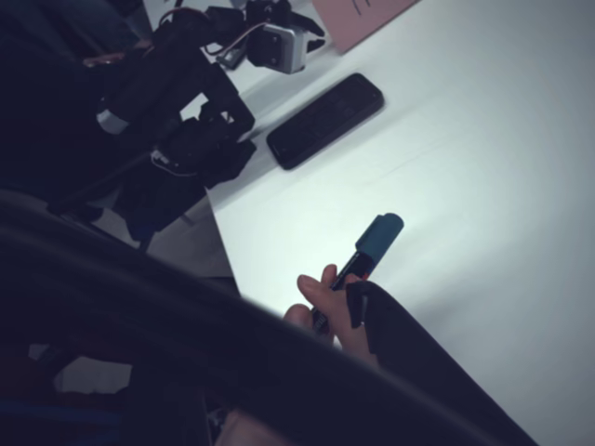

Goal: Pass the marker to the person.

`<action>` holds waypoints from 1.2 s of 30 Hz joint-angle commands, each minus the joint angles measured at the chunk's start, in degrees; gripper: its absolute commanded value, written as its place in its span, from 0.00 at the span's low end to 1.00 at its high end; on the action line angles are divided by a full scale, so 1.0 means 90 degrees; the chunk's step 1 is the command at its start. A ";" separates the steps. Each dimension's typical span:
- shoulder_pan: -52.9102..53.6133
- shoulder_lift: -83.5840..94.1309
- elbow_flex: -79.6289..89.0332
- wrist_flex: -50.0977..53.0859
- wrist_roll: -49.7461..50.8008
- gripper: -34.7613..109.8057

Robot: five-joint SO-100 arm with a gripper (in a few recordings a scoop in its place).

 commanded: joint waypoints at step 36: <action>-0.0010 0.0508 -0.0898 0.0889 0.0332 0.47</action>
